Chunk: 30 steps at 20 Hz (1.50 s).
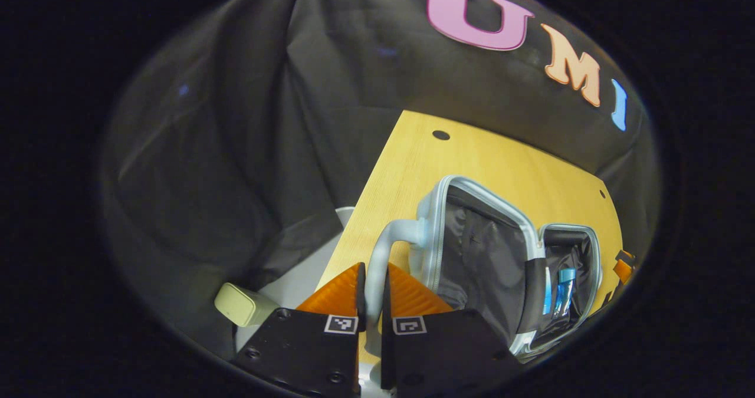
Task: First open the suitcase, pack the skin care products into it, and then close the suitcase.
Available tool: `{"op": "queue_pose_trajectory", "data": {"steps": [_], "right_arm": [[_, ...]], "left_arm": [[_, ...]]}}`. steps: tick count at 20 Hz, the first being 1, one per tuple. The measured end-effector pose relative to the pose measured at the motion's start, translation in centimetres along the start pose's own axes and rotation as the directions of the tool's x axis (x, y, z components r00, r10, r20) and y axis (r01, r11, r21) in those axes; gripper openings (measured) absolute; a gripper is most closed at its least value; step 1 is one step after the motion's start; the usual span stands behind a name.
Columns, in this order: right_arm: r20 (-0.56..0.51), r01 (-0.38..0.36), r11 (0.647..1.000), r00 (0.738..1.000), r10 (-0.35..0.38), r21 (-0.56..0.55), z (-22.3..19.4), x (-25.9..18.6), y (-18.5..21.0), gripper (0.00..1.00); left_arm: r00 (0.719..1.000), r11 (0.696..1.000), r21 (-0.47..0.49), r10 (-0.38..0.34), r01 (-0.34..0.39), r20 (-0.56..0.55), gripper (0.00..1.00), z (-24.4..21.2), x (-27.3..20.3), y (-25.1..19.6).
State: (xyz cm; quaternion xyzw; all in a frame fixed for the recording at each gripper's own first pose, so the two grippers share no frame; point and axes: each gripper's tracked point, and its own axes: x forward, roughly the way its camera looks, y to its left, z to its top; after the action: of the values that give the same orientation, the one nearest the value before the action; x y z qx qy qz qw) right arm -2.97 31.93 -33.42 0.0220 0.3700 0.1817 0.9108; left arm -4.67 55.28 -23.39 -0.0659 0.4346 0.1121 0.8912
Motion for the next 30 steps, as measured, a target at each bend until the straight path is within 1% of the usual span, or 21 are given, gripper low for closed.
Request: {"op": "queue_pose_trajectory", "data": {"steps": [2,3,4,6,10,12,16,19,23,24,26,27,30], "right_arm": [[0.0,-0.025,1.0,1.0,0.025,0.004,0.1,-0.6,-0.5,0.98],[0.005,-0.029,1.0,1.0,0.029,-0.001,0.3,-1.0,-1.1,0.94],[0.013,-0.031,0.999,0.999,0.031,-0.004,0.5,-1.4,-1.8,0.98],[0.022,-0.038,0.999,0.999,0.038,0.002,0.8,-2.2,-3.0,0.98],[0.036,-0.053,0.998,0.998,0.053,0.02,1.1,-3.5,-4.9,0.98],[0.048,-0.064,0.998,0.997,0.063,0.028,1.5,-4.2,-5.5,0.98],[0.077,-0.069,0.997,0.995,0.067,0.019,2.1,-5.4,-6.5,0.98],[0.095,-0.06,0.998,0.994,0.059,0.012,2.5,-6.5,-7.4,0.98],[0.125,-0.037,0.999,0.991,0.036,0.003,2.9,-8.1,-9.0,0.98],[0.133,-0.028,1.0,0.991,0.028,0.001,3.0,-8.5,-9.4,0.98],[0.14,-0.012,1.0,0.99,0.012,0.003,3.0,-9.5,-10.5,0.98],[0.143,-0.003,1.0,0.99,0.003,0.004,2.9,-9.9,-11.1,0.98],[0.151,0.022,1.0,0.988,-0.024,0.014,2.6,-11.3,-12.8,0.98]], "left_arm": [[0.998,1.0,0.019,0.0,-0.001,0.058,0.06,1.7,-2.2,-1.8],[0.996,1.0,0.024,-0.004,0.002,0.086,0.06,2.5,-3.2,-2.8],[0.995,1.0,0.019,-0.003,0.001,0.103,0.06,3.1,-4.0,-3.6],[0.99,1.0,0.002,-0.028,0.028,0.139,0.05,4.2,-6.0,-6.0],[0.975,0.993,0.016,-0.116,0.115,0.187,0.04,5.9,-9.4,-11.2],[0.963,0.985,0.028,-0.17,0.167,0.209,0.05,6.8,-11.2,-14.3],[0.934,0.964,0.081,-0.266,0.253,0.238,0.05,7.4,-13.1,-20.5],[0.898,0.931,0.121,-0.363,0.343,0.247,0.05,7.5,-14.0,-25.9],[0.864,0.891,0.161,-0.452,0.425,0.22,0.05,6.3,-14.2,-31.7],[0.848,0.874,0.158,-0.485,0.46,0.214,0.05,5.9,-14.3,-33.4],[0.812,0.829,0.152,-0.558,0.538,0.17,0.06,4.3,-14.6,-37.2],[0.797,0.811,0.15,-0.584,0.566,0.151,0.08,3.2,-14.6,-38.8],[0.765,0.763,0.164,-0.64,0.625,0.067,0.08,0.1,-13.6,-43.3]]}}
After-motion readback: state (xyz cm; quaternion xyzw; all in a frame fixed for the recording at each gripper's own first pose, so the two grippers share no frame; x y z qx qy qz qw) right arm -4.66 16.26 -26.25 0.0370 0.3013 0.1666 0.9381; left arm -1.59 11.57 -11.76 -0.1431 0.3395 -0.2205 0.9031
